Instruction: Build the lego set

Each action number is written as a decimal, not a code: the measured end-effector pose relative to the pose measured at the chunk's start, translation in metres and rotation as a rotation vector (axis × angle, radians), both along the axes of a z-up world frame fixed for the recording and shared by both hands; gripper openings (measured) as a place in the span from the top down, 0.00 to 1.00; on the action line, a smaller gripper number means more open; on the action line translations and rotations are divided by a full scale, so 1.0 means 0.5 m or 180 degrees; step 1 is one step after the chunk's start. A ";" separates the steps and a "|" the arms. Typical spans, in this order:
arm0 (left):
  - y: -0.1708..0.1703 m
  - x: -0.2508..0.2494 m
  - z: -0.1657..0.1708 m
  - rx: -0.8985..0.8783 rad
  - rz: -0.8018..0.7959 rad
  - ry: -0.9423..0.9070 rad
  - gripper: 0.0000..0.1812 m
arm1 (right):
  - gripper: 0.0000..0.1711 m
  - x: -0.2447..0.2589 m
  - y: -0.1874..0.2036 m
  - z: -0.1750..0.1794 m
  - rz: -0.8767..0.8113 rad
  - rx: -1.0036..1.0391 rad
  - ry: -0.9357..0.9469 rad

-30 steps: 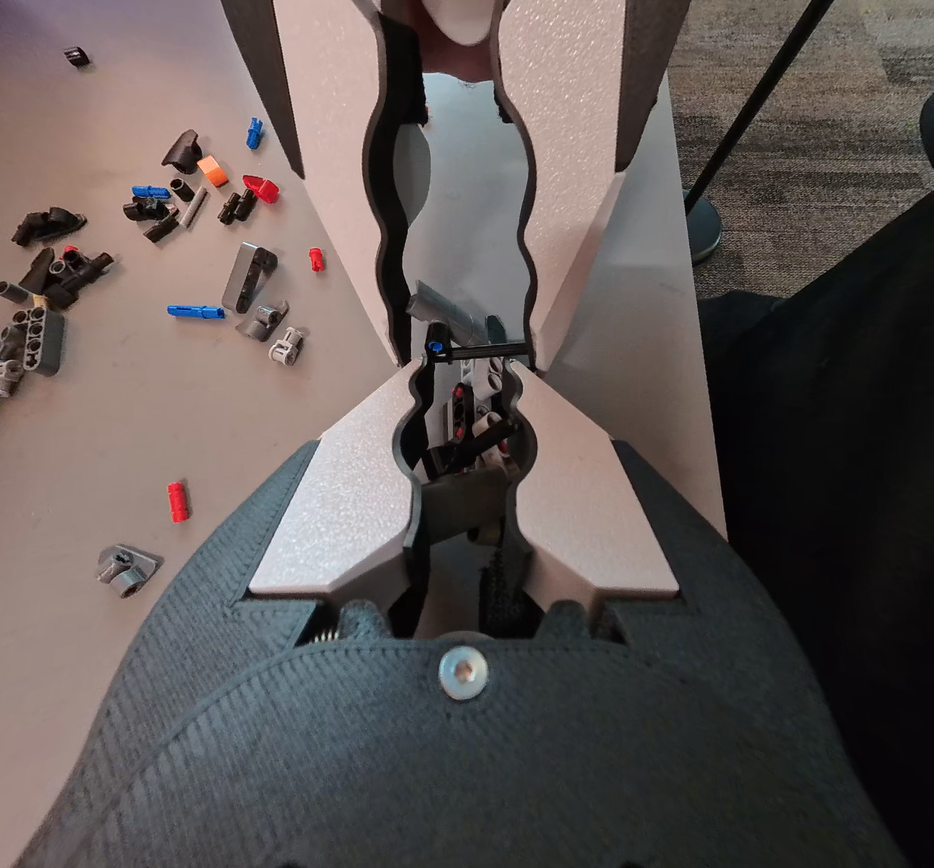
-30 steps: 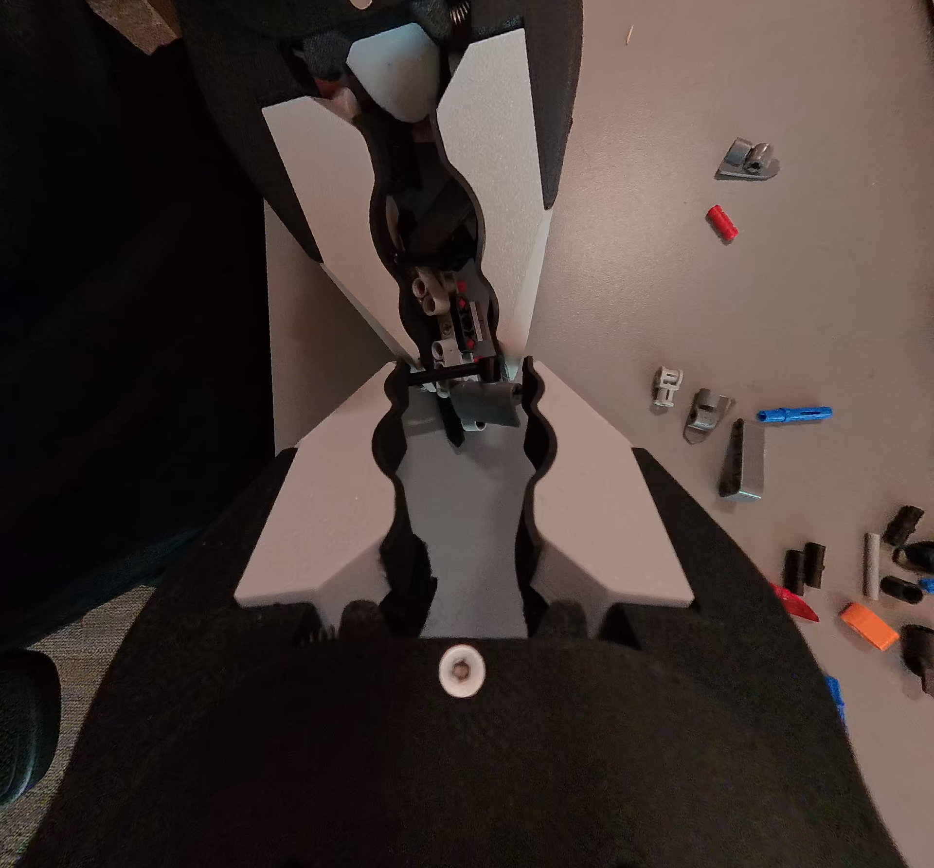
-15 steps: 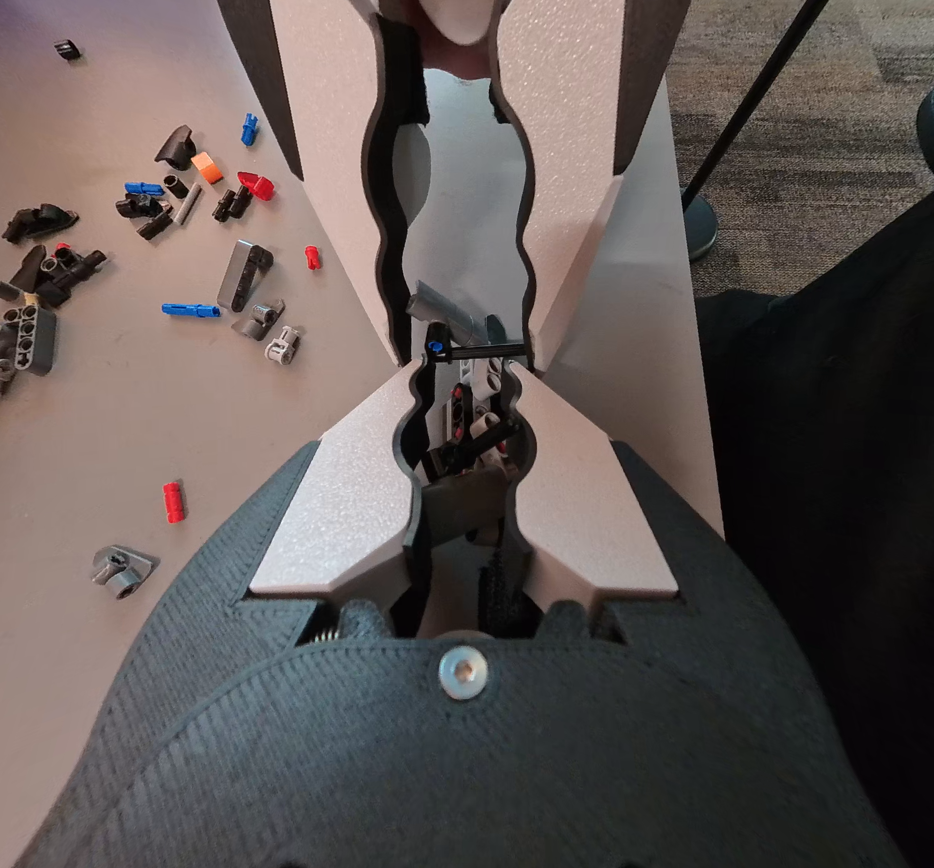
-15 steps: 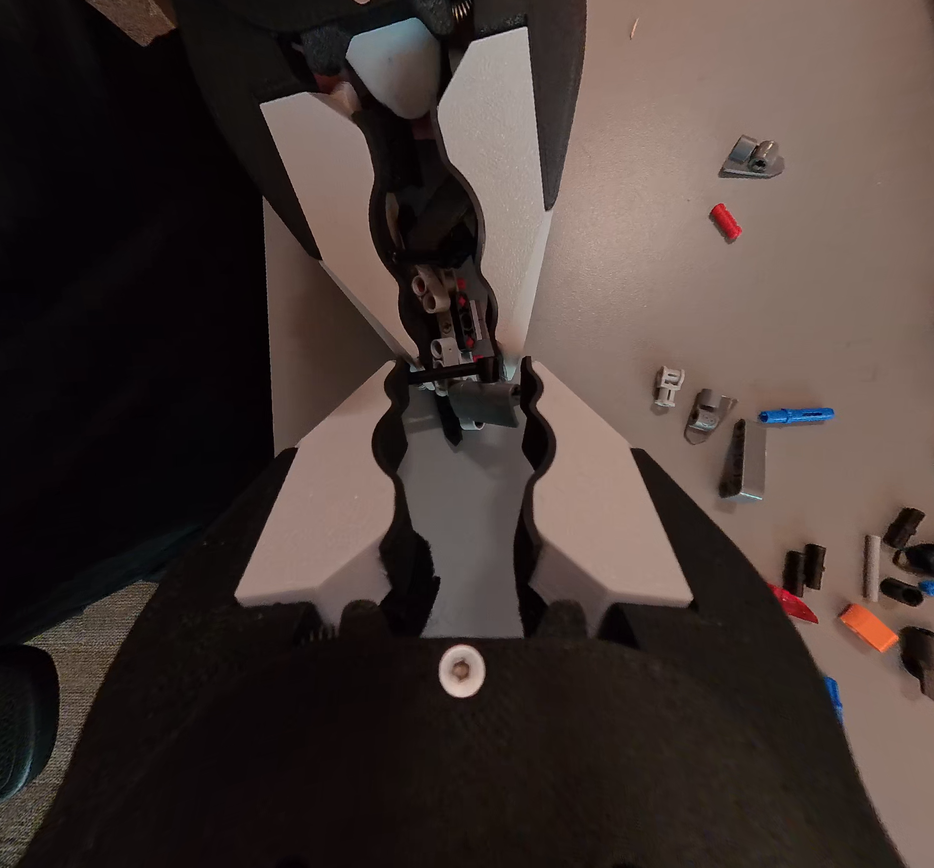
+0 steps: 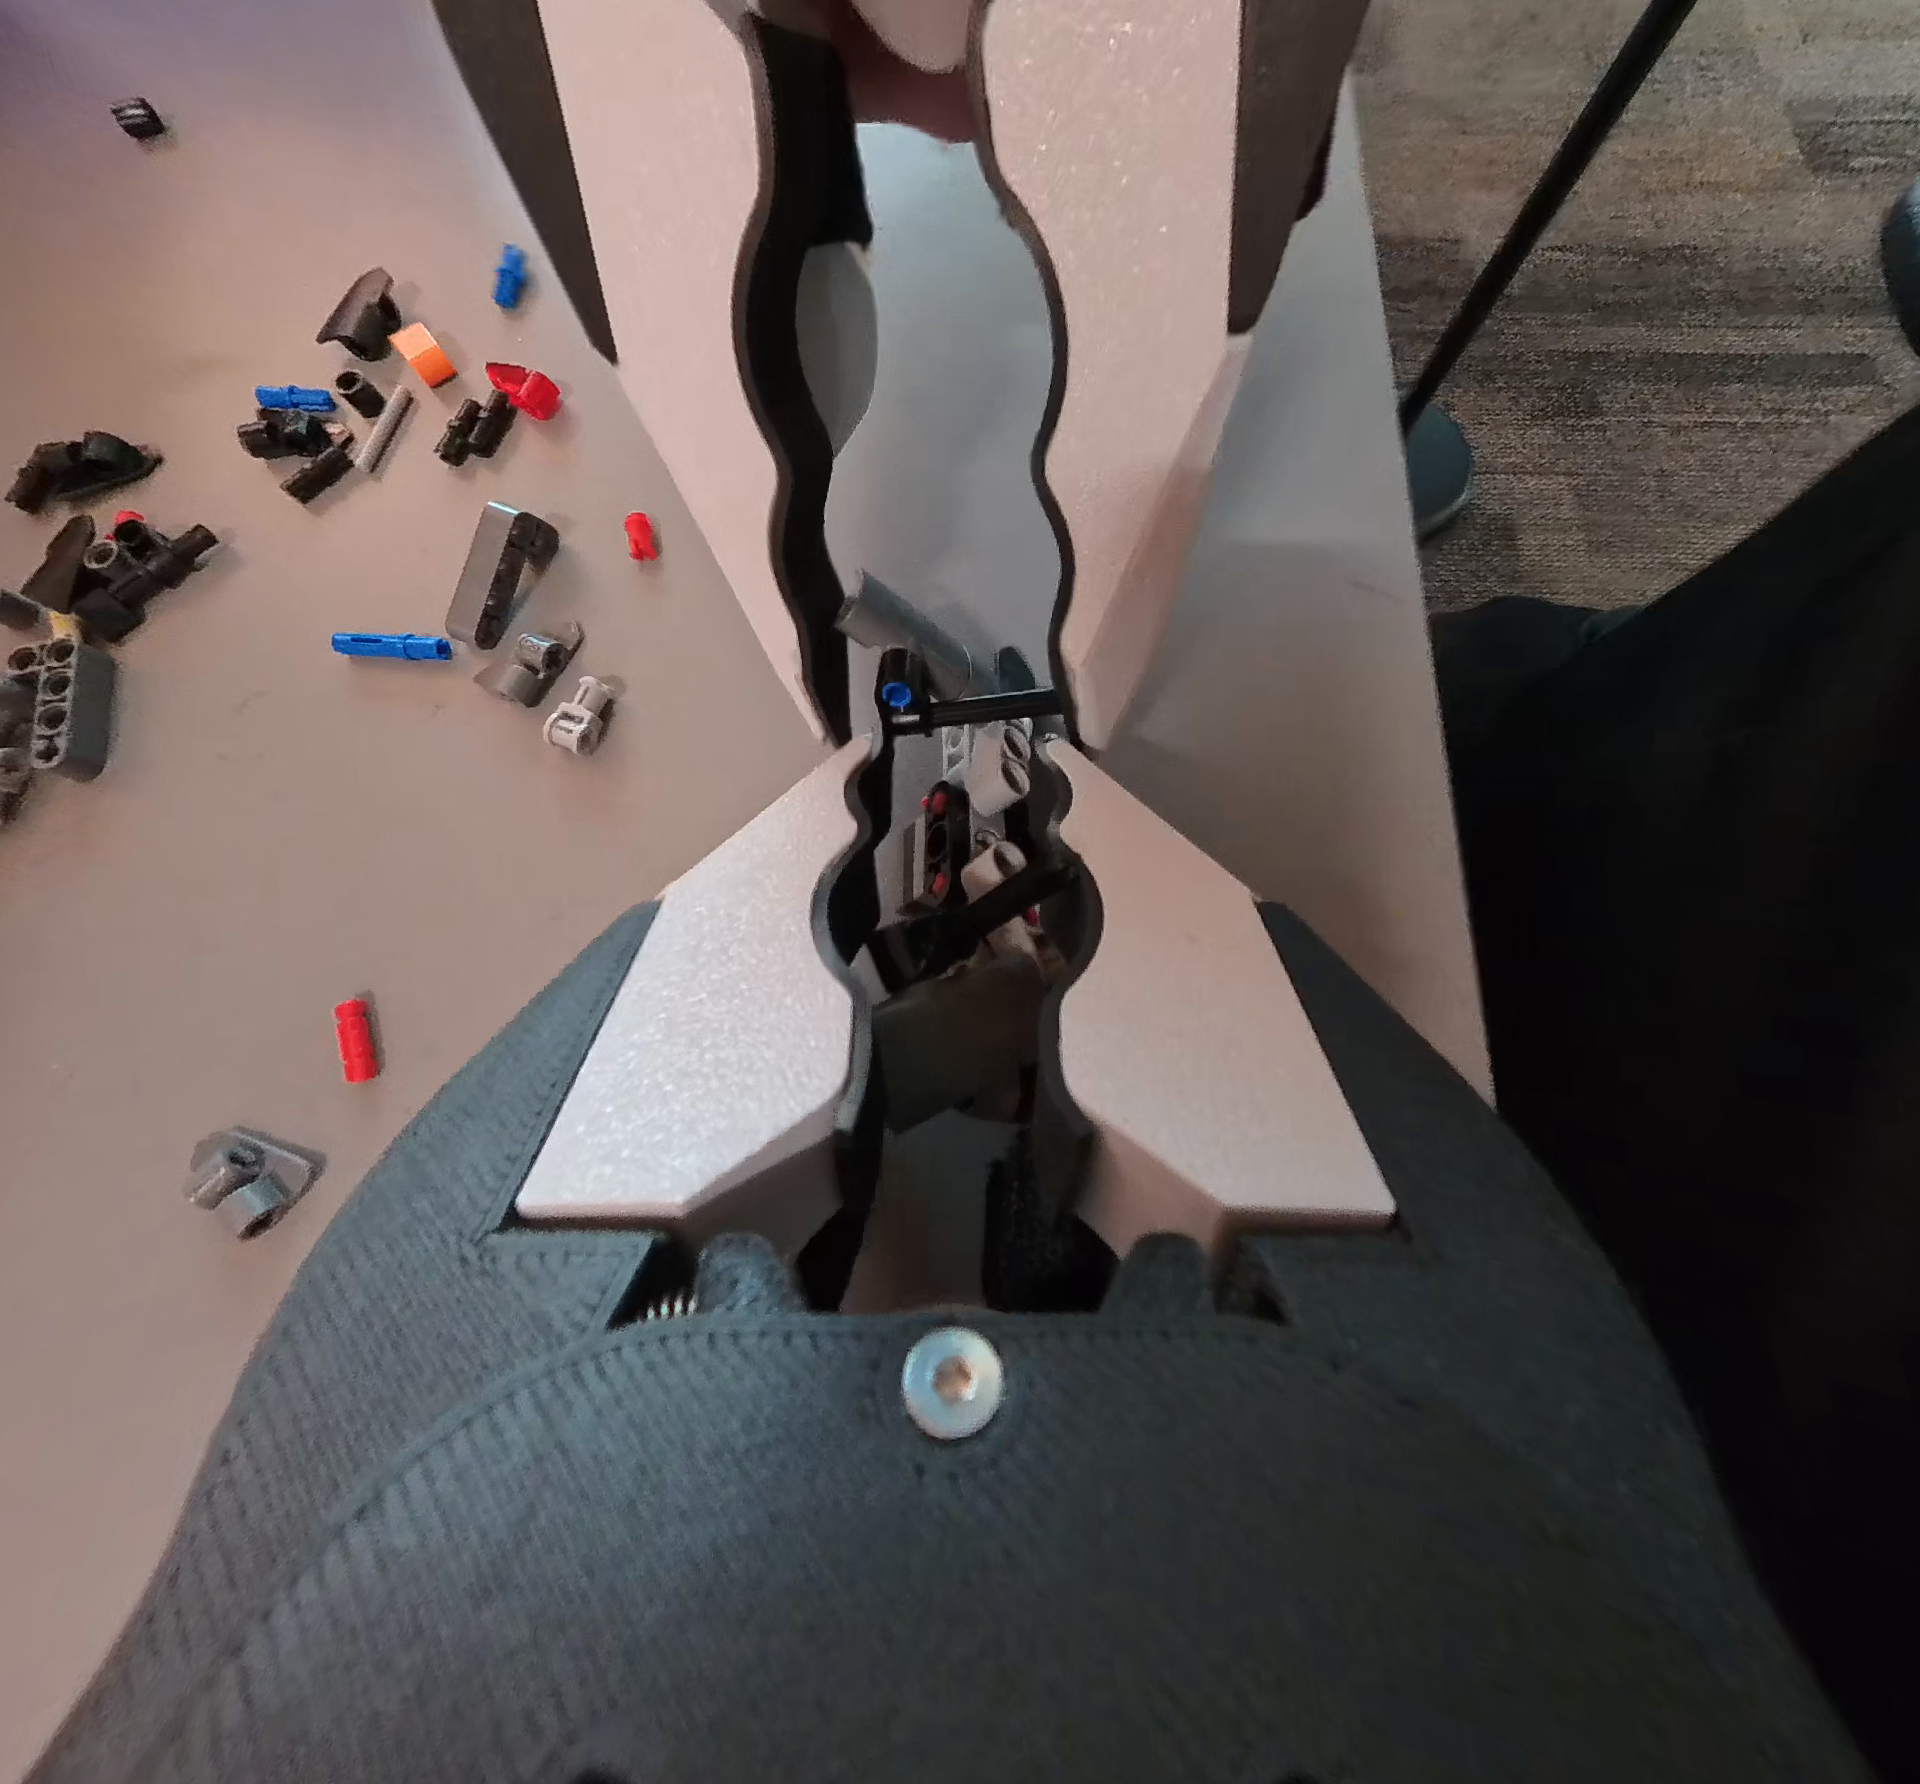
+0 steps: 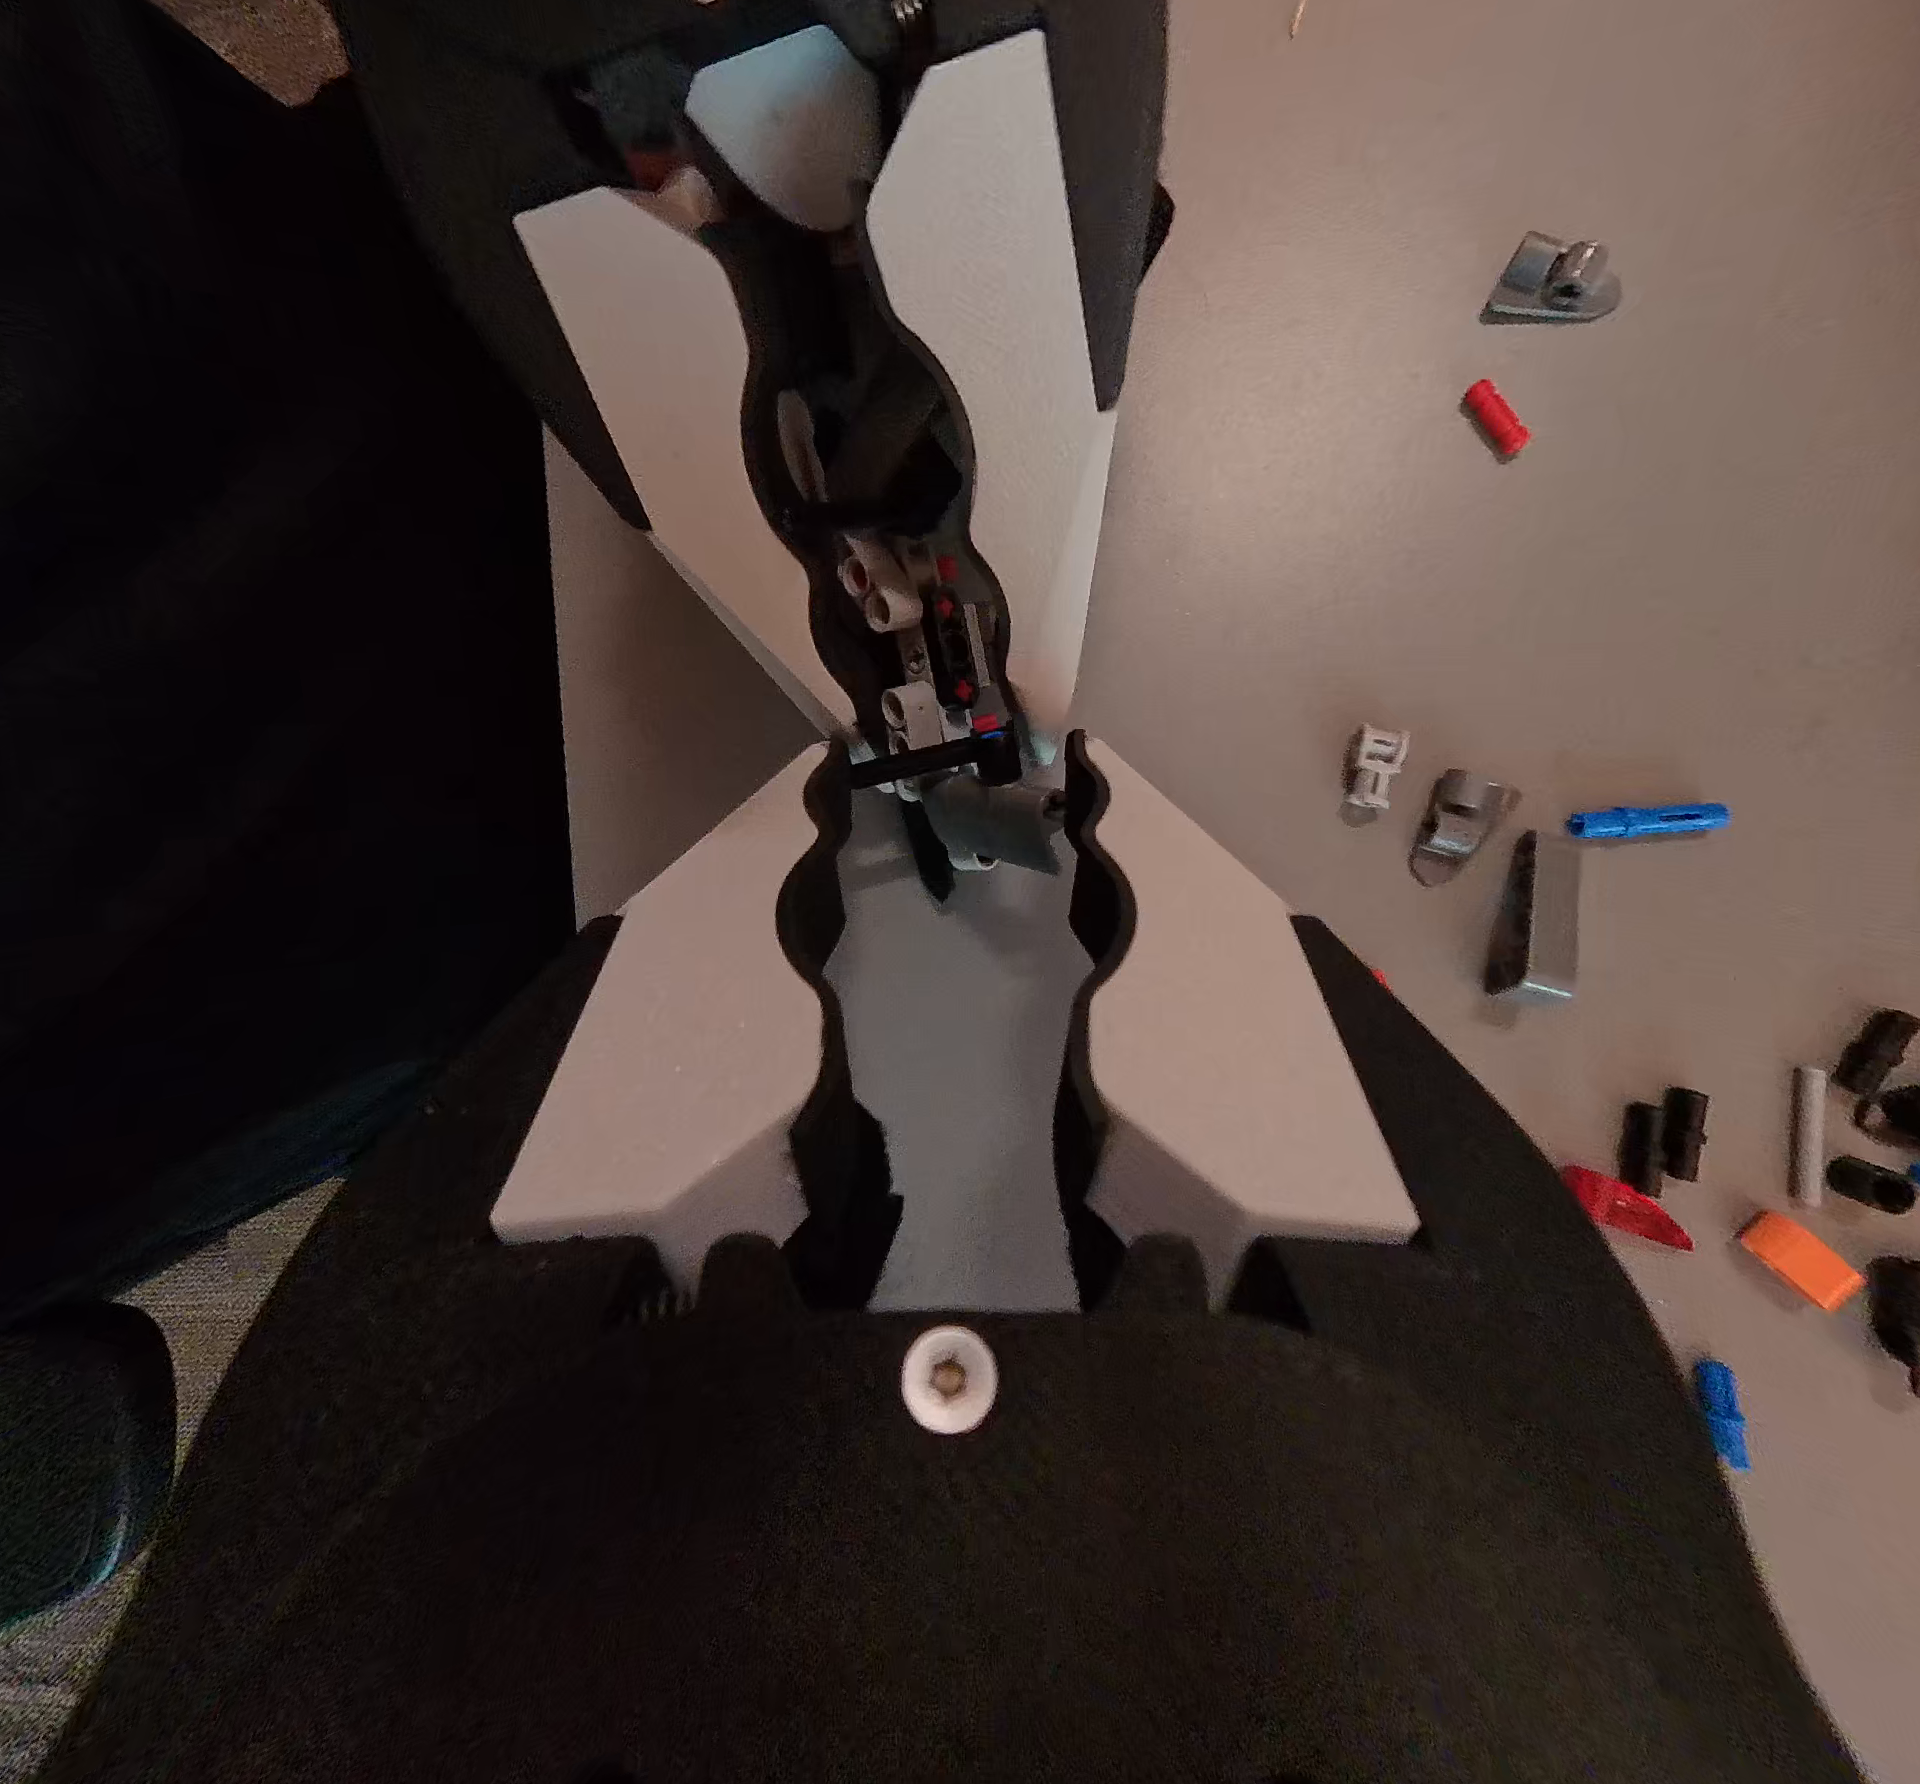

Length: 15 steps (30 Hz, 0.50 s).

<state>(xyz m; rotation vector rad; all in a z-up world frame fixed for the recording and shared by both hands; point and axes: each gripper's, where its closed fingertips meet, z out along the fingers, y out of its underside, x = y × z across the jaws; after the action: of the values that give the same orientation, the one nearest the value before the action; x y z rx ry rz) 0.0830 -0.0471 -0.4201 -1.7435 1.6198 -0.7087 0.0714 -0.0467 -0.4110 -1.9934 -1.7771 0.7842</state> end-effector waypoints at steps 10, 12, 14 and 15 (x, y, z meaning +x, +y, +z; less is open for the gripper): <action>0.029 -0.072 0.051 0.0270 0.0564 -0.0074 0.67 | 0.77 -0.037 -0.007 0.019 0.0145 -0.0171 0.0024; 0.038 -0.101 0.063 0.0344 0.0715 -0.0080 0.65 | 0.77 -0.047 -0.007 0.019 0.0169 -0.0185 0.0014; 0.037 -0.123 0.069 0.0308 0.0834 -0.0144 0.65 | 0.77 -0.055 -0.004 0.017 0.0181 -0.0174 -0.0043; 0.038 -0.136 0.067 0.0315 0.0904 -0.0137 0.65 | 0.77 -0.059 -0.004 0.014 0.0190 -0.0182 -0.0080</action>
<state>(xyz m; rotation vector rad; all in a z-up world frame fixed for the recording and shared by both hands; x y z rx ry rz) 0.0152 -0.0280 -0.3866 -1.8244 1.3196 -0.5179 0.0418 -0.0485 -0.4043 -2.0028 -1.8562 0.8411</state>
